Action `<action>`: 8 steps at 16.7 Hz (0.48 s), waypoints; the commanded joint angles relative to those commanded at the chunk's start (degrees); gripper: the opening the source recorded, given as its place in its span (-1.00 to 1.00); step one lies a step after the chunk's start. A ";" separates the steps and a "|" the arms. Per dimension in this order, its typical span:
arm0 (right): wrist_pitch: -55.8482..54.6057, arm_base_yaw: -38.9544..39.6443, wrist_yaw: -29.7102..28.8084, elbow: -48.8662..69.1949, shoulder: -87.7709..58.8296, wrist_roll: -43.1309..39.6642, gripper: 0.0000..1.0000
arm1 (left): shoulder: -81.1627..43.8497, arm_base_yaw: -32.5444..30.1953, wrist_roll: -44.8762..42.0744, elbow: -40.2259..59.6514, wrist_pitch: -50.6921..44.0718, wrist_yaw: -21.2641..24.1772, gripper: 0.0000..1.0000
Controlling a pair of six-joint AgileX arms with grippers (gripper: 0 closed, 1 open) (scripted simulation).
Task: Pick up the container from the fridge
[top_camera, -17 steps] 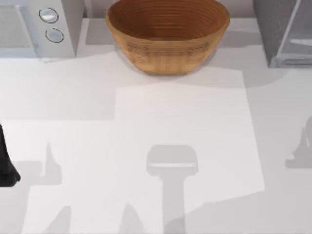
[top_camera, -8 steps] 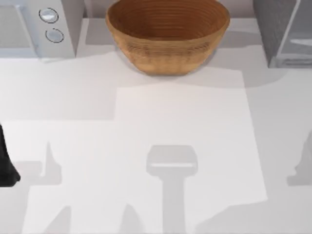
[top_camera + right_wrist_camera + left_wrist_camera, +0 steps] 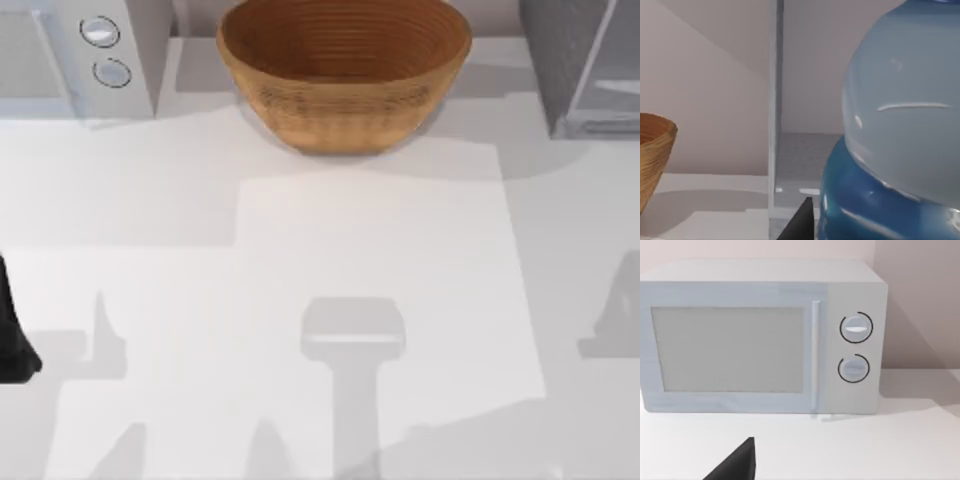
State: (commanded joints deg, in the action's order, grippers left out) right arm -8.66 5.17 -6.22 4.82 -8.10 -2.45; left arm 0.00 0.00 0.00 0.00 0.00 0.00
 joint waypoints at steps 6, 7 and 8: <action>-22.41 12.86 -15.49 7.30 -27.62 -3.06 -1.00 | 0.00 0.00 0.00 0.00 0.00 0.00 1.00; -26.17 15.56 -18.55 8.21 -33.68 -3.26 -1.00 | 0.00 0.00 0.00 0.00 0.00 0.00 1.00; -29.84 18.34 -21.60 9.03 -39.98 -3.32 -1.00 | 0.00 0.00 0.00 0.00 0.00 0.00 1.00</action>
State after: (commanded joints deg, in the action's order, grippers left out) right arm -38.50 23.51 -27.83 13.85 -48.08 -5.77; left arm 0.00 0.00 0.00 0.00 0.00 0.00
